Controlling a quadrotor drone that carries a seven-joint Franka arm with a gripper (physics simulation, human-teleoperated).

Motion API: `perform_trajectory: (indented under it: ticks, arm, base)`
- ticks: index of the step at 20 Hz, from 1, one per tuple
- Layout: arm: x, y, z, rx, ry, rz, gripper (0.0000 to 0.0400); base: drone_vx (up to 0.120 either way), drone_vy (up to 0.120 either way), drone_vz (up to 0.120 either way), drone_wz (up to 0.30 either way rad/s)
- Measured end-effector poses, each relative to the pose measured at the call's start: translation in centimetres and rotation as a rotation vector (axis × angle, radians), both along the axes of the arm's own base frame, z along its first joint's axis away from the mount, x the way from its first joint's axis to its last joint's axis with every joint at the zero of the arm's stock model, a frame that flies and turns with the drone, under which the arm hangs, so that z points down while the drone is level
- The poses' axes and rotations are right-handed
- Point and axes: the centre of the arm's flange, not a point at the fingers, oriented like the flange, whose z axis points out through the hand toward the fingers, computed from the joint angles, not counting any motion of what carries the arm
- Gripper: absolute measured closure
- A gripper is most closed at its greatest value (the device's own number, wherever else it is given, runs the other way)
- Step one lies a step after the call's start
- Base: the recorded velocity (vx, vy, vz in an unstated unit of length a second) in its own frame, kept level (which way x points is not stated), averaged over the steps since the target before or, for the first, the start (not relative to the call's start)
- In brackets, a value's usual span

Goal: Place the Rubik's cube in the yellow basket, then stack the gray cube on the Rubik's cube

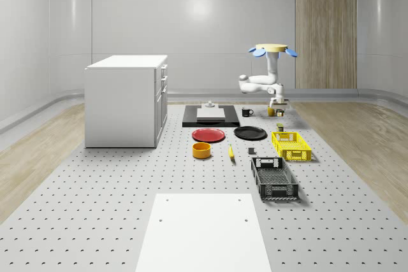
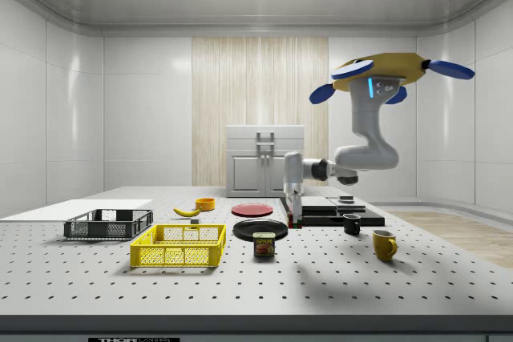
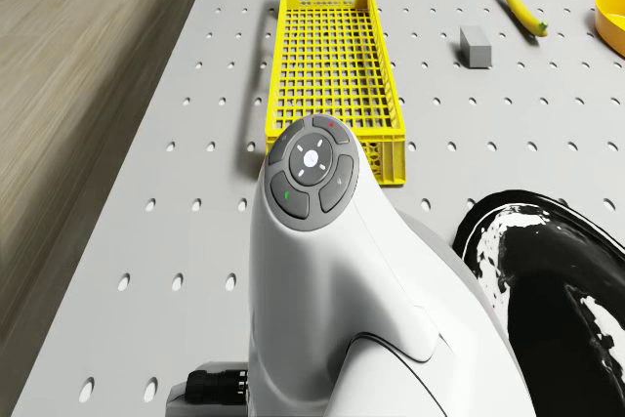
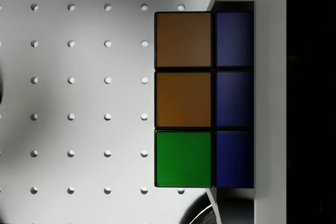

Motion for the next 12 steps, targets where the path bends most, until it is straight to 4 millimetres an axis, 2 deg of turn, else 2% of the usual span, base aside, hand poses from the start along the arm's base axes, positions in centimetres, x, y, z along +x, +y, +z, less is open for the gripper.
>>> perform_trajectory:
  ticks: [12]
  arm:
    - [0.0,0.0,-0.01,0.0,0.0,0.0,0.0075]
  base:
    - [0.12,0.0,0.0,0.0]
